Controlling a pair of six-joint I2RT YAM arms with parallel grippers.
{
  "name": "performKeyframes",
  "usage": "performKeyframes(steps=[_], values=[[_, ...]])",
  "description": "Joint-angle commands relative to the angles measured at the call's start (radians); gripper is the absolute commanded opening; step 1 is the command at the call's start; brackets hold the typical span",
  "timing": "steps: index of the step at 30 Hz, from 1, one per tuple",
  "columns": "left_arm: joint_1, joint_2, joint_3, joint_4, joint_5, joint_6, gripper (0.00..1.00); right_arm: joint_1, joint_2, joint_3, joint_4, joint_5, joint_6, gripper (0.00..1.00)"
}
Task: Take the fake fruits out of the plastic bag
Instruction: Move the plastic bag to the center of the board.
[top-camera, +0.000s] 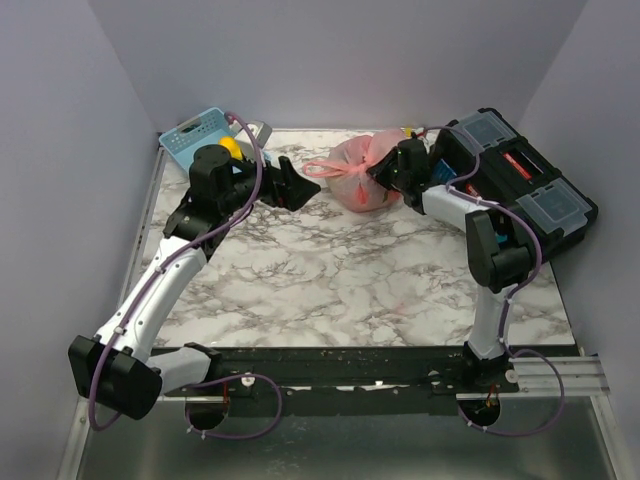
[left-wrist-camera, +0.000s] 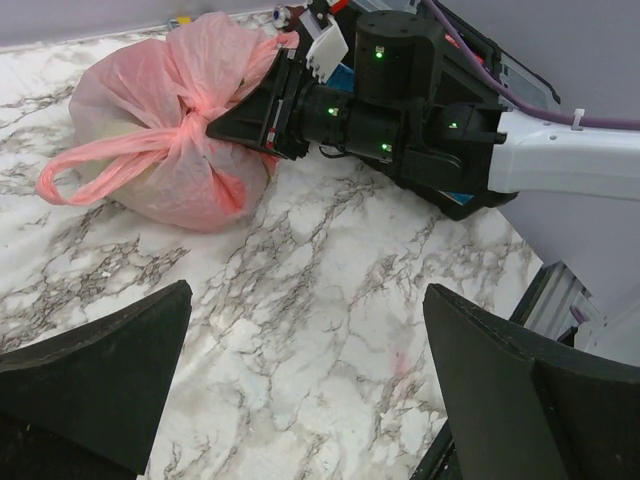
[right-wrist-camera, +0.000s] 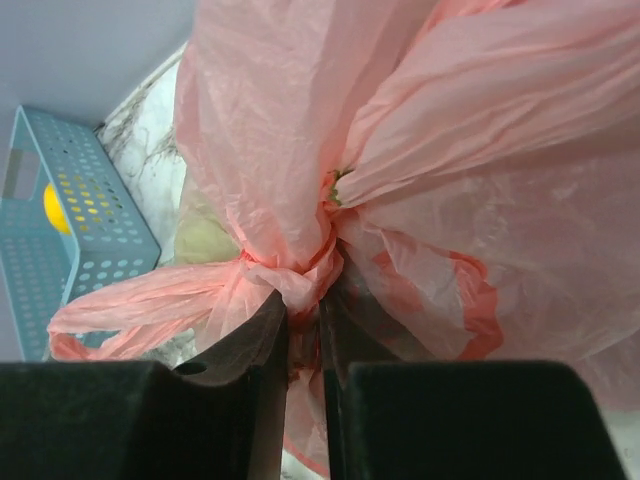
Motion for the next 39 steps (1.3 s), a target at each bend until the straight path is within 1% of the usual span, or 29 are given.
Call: performKeyframes(steps=[1, 2, 5, 7, 8, 16, 20, 24, 27, 31, 35, 39], values=[[0.004, 0.028, 0.031, 0.012, 0.029, -0.007, 0.99, 0.017, -0.014, -0.054, 0.060, -0.148, -0.029, 0.15], [0.005, 0.033, 0.036, 0.006, 0.031, -0.007, 0.99, 0.025, -0.021, -0.064, 0.059, -0.161, -0.039, 0.12], [0.003, 0.037, 0.036, 0.002, 0.030, -0.002, 0.99, 0.043, -0.062, -0.123, 0.078, -0.191, -0.060, 0.07], [0.002, 0.041, 0.035, -0.007, 0.019, 0.011, 0.99, 0.051, -0.092, -0.172, 0.103, -0.238, -0.058, 0.02], [0.001, 0.048, 0.039, -0.014, 0.012, 0.015, 0.99, 0.056, -0.107, -0.201, 0.113, -0.261, -0.057, 0.01], [0.001, 0.116, 0.081, -0.056, 0.056, 0.006, 0.99, 0.130, -0.293, -0.460, 0.166, -0.411, -0.068, 0.01], [0.000, 0.145, 0.089, -0.057, 0.088, -0.022, 0.99, 0.183, -0.426, -0.620, 0.160, -0.408, -0.083, 0.01], [-0.015, 0.175, 0.104, -0.073, 0.112, -0.043, 0.99, 0.234, -0.589, -0.793, 0.160, -0.402, -0.054, 0.01], [-0.043, 0.195, 0.112, -0.086, 0.117, -0.043, 0.99, 0.274, -0.728, -0.914, 0.126, -0.373, -0.017, 0.01], [-0.107, 0.232, 0.140, -0.140, 0.104, -0.011, 0.99, 0.328, -0.905, -1.078, 0.172, -0.363, 0.069, 0.01], [-0.216, 0.271, 0.191, -0.240, 0.017, 0.088, 0.99, 0.332, -1.018, -1.101, 0.042, -0.335, 0.055, 0.02], [-0.328, 0.301, 0.218, -0.315, -0.119, 0.164, 0.98, 0.334, -1.129, -1.067, -0.187, -0.270, 0.000, 0.05]])
